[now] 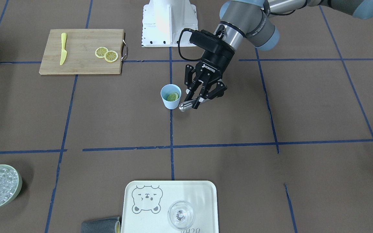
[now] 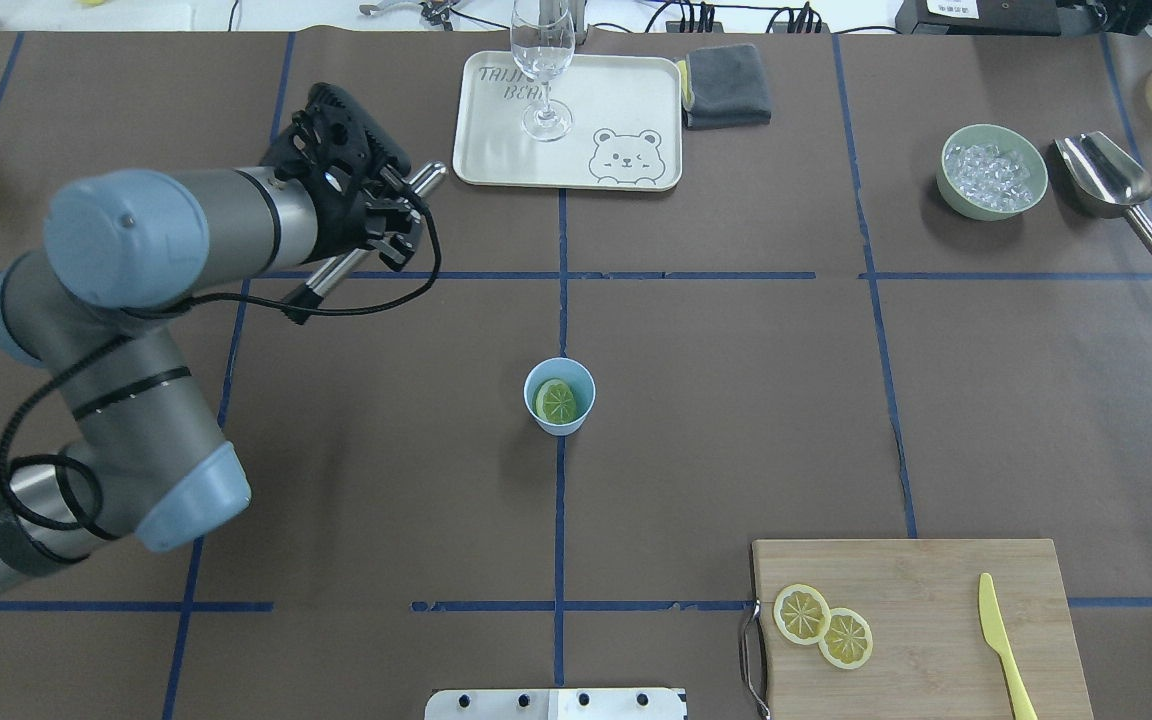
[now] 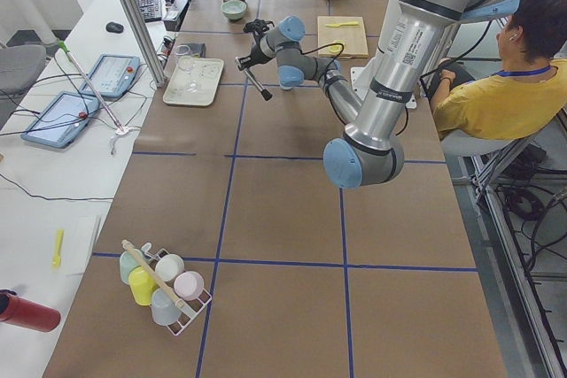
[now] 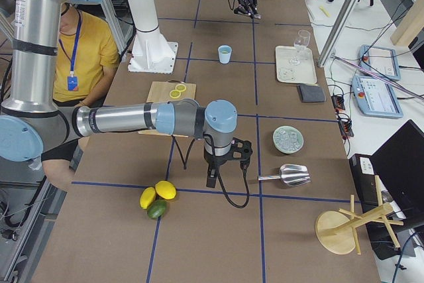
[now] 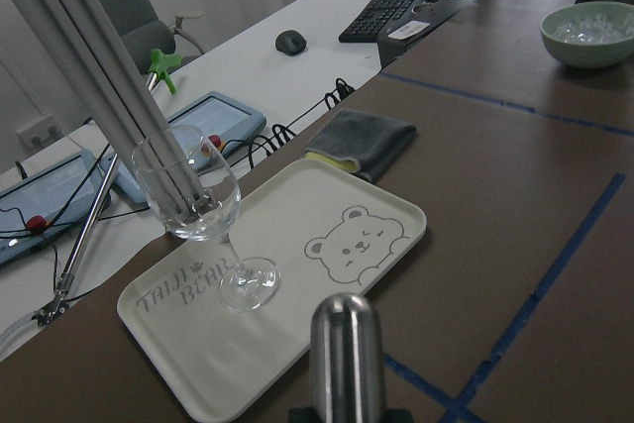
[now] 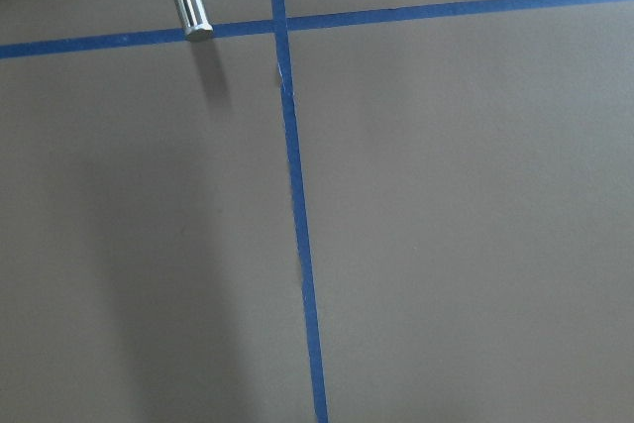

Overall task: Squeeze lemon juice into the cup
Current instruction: 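Lift the muddler out of the cup and carry it back with the left gripper, then stand the muddler upright on the table and open the left gripper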

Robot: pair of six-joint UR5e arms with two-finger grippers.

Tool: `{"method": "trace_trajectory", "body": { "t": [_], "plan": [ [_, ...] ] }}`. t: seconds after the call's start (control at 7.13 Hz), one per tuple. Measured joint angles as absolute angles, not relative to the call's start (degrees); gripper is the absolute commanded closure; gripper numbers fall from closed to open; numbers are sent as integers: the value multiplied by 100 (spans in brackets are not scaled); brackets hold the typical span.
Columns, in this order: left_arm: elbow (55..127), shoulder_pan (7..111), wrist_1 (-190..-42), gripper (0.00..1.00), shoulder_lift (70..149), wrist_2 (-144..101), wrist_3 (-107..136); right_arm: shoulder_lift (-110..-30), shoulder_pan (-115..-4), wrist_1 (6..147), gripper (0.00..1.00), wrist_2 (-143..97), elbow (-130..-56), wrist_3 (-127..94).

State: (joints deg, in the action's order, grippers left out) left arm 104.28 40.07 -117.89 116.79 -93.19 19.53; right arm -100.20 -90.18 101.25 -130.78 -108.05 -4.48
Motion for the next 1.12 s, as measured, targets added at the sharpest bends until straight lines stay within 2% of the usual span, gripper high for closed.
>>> {"method": "trace_trajectory", "body": {
  "t": [0.42, 0.7, 1.12],
  "plan": [
    [10594, 4763, -10346, 100, 10954, -10358, 2004, -10012, -9017, 10117, 0, -13078, -10793, -448],
    [10607, 4895, -10253, 100, 10394, -10452, 2729, -10002, -9017, 10116, 0, -13078, -10800, -447],
    [10553, 4905, -10391, 100, 10066, -10454, 4833, -10011, -9017, 9856, 0, -13078, -10796, -440]
  ]
}}
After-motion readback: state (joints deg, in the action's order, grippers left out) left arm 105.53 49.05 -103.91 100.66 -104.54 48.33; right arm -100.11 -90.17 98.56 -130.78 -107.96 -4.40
